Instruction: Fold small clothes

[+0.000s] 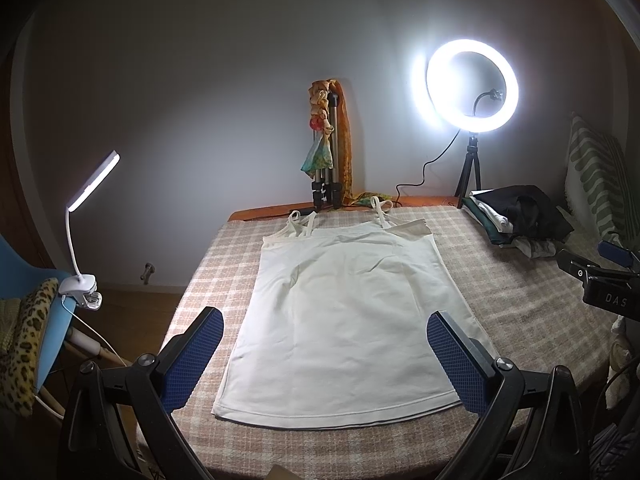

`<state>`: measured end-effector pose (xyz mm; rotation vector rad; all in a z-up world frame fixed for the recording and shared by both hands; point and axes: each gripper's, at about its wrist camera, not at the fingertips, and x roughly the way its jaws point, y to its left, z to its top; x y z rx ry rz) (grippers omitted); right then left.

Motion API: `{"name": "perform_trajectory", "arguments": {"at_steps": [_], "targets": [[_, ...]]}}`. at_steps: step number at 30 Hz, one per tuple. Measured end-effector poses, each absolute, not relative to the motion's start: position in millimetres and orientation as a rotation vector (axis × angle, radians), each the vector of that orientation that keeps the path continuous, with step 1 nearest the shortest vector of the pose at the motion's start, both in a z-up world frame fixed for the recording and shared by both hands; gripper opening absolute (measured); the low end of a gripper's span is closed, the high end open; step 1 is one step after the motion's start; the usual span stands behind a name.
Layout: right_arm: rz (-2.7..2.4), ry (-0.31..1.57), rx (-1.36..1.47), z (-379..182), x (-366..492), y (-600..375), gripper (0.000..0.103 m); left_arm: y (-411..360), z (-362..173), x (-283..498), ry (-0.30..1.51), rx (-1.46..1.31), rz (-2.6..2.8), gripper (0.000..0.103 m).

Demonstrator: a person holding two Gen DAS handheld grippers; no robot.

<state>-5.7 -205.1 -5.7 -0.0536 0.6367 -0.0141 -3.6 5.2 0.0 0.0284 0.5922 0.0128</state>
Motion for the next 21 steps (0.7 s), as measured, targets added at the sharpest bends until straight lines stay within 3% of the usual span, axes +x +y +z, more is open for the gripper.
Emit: {"name": "perform_trajectory", "arguments": {"at_steps": [21], "targets": [[0.004, 0.634, -0.075, -6, -4, -194, 0.103, 16, -8, -3, 0.632, 0.016, 0.010, 0.103]]}}
